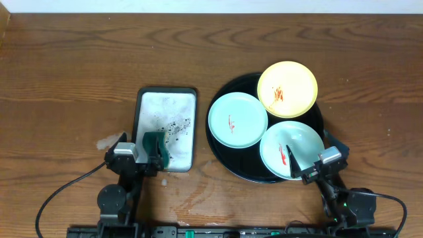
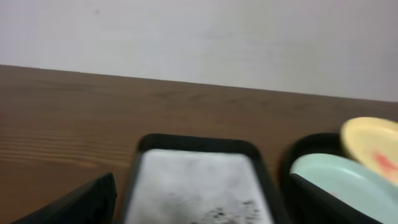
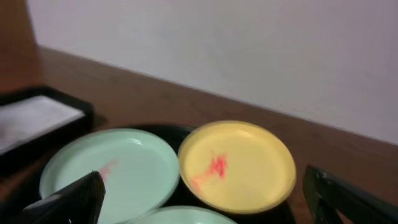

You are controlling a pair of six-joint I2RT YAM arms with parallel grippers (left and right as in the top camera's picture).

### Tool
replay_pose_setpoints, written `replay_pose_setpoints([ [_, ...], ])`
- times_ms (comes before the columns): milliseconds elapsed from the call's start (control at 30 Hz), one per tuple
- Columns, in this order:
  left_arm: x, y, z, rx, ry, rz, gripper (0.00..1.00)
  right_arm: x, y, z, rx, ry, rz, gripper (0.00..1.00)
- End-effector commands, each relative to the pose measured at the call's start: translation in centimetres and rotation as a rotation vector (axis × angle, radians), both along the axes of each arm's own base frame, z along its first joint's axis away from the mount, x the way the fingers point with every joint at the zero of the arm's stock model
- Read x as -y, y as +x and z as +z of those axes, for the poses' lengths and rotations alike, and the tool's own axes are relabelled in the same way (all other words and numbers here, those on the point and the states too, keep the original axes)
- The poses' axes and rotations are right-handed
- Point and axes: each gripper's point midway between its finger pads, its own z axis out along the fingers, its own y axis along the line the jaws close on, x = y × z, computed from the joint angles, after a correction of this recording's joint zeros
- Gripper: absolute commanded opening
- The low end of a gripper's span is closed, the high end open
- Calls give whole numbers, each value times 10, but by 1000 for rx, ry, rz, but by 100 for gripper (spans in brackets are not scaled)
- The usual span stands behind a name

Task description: Clean dirty plates on tray and stack at the side

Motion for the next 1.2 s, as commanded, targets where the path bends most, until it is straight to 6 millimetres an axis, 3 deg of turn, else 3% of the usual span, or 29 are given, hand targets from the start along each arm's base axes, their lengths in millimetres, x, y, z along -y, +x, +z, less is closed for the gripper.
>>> replay_pose_setpoints([
  [0,22,-6,-3,-50,-128,-122,86,-13,-7,15,19,100,88,99],
  [100,22,-9,30,16,-127,-125,86,-14,-12,40,56,156,104,99],
  [167,22,-15,70,66,-132,-128,86,-13,-17,65,72,150,103,99],
  [233,22,-19,92,38,-147,-126,86,-13,-19,83,59,121,99,99],
  [333,22,-17,112,-89,-151,-117,86,-13,-17,104,-48,110,93,99],
  [400,24,-10,126,-253,-157,-115,86,-14,-5,115,-227,103,83,99],
  [567,28,7,134,-579,-173,-109,87,-16,23,125,-550,89,63,99],
  [733,28,22,104,-885,-181,-81,86,-20,51,126,-778,78,54,99],
  [833,29,29,72,-1032,-180,-69,86,-23,72,122,-832,87,57,99],
  [967,28,27,25,-1258,-182,-38,86,-32,85,102,-927,127,89,99],
  [1167,-7,25,-43,-1469,-53,176,77,-43,74,80,-1054,128,128,99],
])
